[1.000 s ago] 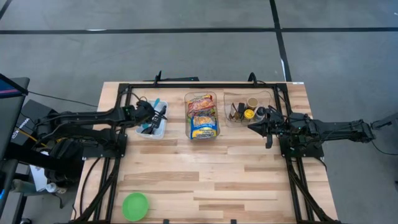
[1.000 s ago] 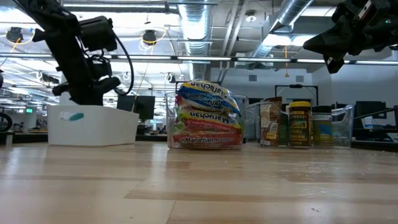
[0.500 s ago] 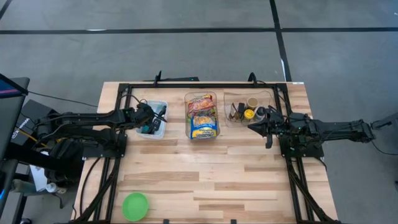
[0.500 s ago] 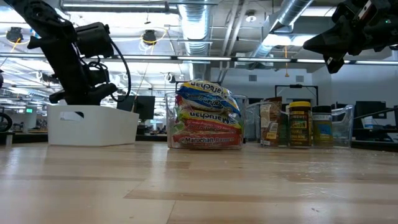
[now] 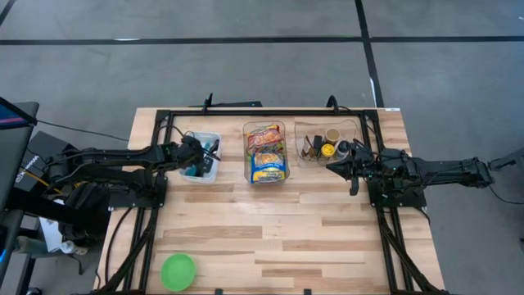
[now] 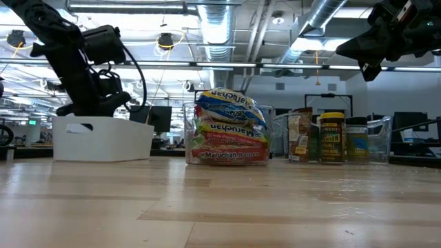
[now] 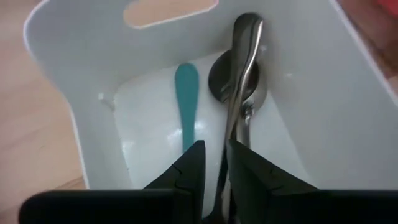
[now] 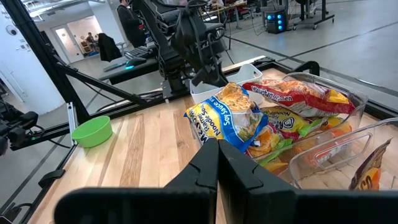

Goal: Pick & Place Food Item
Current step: Return to Home Position

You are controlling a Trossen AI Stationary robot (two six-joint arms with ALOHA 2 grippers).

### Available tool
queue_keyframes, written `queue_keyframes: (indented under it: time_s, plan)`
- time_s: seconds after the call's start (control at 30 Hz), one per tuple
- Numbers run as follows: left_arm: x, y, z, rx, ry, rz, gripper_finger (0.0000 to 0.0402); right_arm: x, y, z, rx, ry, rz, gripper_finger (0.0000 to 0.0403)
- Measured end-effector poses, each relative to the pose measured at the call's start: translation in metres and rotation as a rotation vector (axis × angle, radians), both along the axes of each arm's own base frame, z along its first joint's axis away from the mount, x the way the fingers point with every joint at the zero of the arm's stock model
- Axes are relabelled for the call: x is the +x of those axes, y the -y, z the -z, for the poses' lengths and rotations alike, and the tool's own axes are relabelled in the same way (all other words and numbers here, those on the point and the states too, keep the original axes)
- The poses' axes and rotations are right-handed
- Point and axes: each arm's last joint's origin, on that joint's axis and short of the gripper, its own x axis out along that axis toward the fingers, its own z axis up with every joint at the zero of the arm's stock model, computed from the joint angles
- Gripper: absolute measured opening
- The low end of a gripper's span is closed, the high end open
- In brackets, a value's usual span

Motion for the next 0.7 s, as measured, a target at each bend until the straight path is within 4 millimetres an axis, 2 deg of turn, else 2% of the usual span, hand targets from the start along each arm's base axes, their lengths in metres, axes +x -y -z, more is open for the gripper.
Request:
queue_keyframes:
  time_s: [0.17,0.3,0.53,0.7]
  plan:
    - [0.006,-0.002,-0.004,0.026,0.079,0.0,0.006,0.0,0.0,0.0,0.0,0.0,0.0,0.0]
    - [0.013,-0.004,-0.016,0.058,0.227,0.017,0.0058,0.0,0.0,0.0,0.0,0.0,0.0,0.0]
    - [0.021,-0.006,-0.053,0.167,0.589,0.072,0.0057,0.0,0.0,0.0,0.0,0.0,0.0,0.0]
    - [0.016,0.0,-0.085,0.261,0.809,0.208,0.0057,0.0,0.0,0.0,0.0,0.0,0.0,0.0]
